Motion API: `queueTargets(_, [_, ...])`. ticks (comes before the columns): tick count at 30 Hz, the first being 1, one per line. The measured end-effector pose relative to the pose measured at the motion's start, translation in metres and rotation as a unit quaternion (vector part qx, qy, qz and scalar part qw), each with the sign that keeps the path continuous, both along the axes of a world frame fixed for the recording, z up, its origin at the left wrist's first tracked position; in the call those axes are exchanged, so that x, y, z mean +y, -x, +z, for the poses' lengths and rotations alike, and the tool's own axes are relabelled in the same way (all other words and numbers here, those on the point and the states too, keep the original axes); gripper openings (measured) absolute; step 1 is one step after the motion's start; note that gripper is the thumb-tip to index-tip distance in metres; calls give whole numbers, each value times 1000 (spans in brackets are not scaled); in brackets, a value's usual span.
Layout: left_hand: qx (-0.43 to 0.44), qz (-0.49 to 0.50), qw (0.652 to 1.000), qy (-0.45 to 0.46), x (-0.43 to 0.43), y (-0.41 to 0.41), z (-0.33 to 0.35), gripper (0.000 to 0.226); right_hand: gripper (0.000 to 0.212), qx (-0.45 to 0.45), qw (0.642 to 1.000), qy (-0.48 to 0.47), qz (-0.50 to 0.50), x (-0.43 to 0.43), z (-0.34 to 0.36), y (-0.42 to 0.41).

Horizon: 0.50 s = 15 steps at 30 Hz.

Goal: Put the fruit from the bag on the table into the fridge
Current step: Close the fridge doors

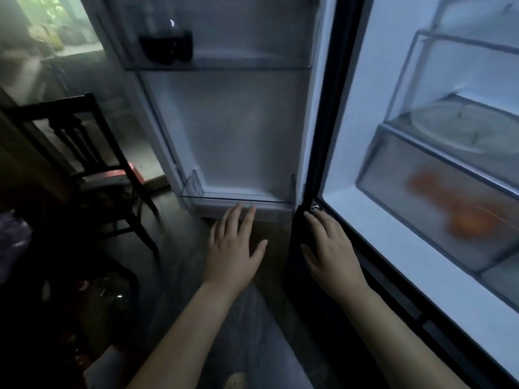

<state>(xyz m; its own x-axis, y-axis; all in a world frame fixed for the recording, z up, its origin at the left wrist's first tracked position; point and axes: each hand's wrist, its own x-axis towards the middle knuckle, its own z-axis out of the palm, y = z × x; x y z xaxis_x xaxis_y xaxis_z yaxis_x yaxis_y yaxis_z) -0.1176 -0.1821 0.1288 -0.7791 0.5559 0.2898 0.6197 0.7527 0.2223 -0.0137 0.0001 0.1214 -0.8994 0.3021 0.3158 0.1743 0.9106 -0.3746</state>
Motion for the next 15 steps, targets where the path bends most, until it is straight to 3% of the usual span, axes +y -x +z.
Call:
queueTargets(6, [-7,1,1000,23,-44,59,-15,70,72,-38,999,-23,2,-41,-6,60])
queueTargets(15, [-21,-88,996,27,-76,149,-38,66,67,-69,997,-41,-16,-86,-21,136])
